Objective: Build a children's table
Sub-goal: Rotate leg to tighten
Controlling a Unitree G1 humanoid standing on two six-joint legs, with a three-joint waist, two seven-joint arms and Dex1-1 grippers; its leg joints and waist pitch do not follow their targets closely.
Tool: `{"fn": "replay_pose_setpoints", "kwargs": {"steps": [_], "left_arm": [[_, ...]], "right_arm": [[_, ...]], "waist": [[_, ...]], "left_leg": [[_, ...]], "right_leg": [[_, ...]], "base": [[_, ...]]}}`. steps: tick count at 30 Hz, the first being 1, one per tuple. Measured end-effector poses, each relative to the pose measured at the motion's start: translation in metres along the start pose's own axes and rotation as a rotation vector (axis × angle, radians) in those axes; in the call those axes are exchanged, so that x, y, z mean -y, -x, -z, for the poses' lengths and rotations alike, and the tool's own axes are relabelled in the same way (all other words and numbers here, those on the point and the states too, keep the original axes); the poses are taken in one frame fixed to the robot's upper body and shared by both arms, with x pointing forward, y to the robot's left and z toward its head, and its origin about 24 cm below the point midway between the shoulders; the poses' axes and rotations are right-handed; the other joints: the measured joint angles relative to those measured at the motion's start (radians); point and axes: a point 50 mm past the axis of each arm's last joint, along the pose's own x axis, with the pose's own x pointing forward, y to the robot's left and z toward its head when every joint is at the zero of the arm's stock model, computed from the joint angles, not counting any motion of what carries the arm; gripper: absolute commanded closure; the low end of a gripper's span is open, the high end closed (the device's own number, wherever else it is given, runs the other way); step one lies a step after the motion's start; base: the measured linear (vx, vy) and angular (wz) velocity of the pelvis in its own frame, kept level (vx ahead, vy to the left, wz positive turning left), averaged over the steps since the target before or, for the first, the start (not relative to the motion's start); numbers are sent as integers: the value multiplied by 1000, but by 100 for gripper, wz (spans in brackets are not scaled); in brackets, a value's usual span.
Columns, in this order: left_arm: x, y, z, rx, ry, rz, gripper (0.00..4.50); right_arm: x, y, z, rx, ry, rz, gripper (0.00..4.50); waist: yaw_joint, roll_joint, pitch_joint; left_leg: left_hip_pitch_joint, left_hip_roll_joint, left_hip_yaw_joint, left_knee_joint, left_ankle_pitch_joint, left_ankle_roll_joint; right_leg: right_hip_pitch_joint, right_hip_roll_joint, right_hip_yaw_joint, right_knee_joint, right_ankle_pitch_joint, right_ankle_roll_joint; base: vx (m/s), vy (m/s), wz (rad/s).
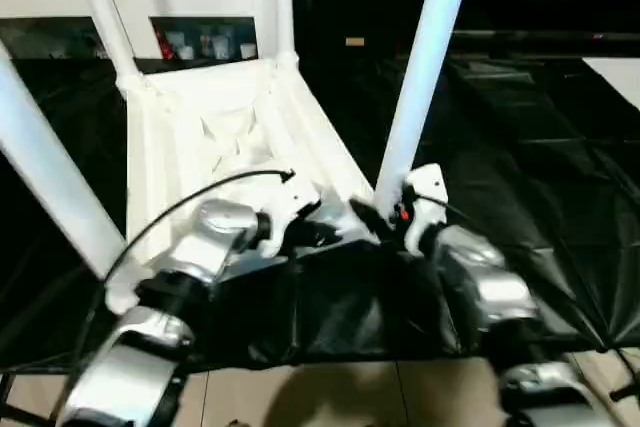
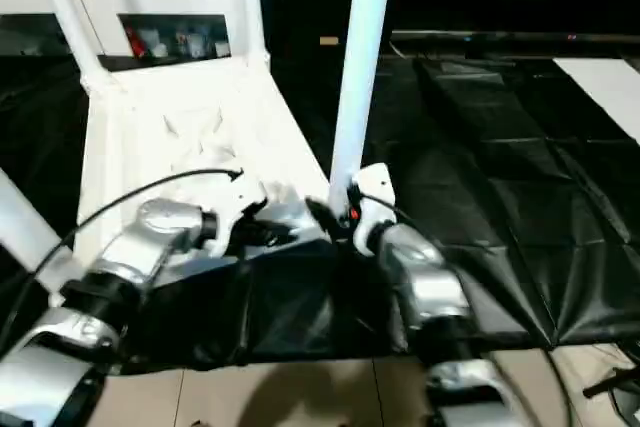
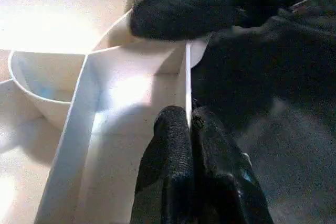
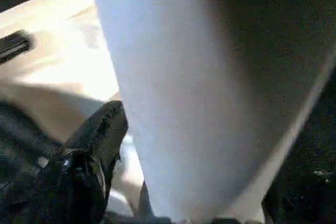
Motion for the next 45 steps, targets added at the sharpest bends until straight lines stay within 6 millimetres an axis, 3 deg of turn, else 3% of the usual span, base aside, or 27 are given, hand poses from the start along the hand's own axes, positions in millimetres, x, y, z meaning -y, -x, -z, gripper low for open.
{"fn": "replay_pose_setpoints", "kwargs": {"steps": [3, 6, 7, 9, 21, 27, 32, 41, 45], "left_arm": [[0, 10, 3, -11, -24, 67, 450], [2, 19, 7, -30, -49, 141, 450], [2, 22, 8, -36, -55, 156, 450], [2, 27, 10, -52, -56, 198, 450], [6, 38, 15, -77, -44, 322, 450], [7, 40, 16, -78, -41, 335, 450], [2, 37, 17, -64, -33, 218, 450], [-2, 11, 6, -12, 19, -53, 450], [2, -2, 1, 12, 27, -131, 450]], "right_arm": [[-2, 11, 0, -43, 48, -164, 50], [-5, 21, 1, -96, 87, -327, 50], [-6, 23, 2, -108, 94, -359, 76], [-9, 24, 3, -131, 96, -422, 83], [-18, 29, 4, -196, 70, -591, 185], [-21, 30, 4, -200, 67, -603, 191], [-16, 22, 7, -139, 38, -441, 192], [-3, -4, 7, -18, -56, 67, 194], [-4, -15, 5, 17, -92, 254, 194]], "waist": [[8, 1, 1], [32, 0, 1], [36, 0, 1], [41, 0, 1], [57, -1, 1], [60, 0, 1], [53, 0, 1], [1, -1, 1], [-7, -1, 1]], "left_leg": [[0, 0, 0, 0, 0, 1], [1, 1, 0, 1, 0, 1], [1, 1, 0, 2, 0, 1], [1, 1, 0, 3, 0, 1], [0, 1, 0, 3, -1, 1], [0, 1, 0, 3, -1, 1], [2, 1, 0, 5, 0, 0], [2, 1, 0, 6, 0, -1], [2, 1, 1, 3, 0, 0]], "right_leg": [[-1, 0, 0, -1, 0, 0], [-1, 0, -1, 0, 0, 0], [-1, 0, -1, 0, 0, 0], [0, -1, -1, 0, 0, 0], [-1, -1, -1, 0, 0, 0], [-1, -1, -1, 0, 0, 0], [0, -1, -1, 2, 0, 0], [2, 0, 0, 2, 0, 3], [1, 0, 0, 0, -1, 3]], "base": [[0, 0, 0], [0, 0, 0], [0, 0, 0], [0, 0, 0], [0, 0, 0], [0, 0, 0], [0, 0, 0], [0, 0, 0], [0, 0, 0]]}}
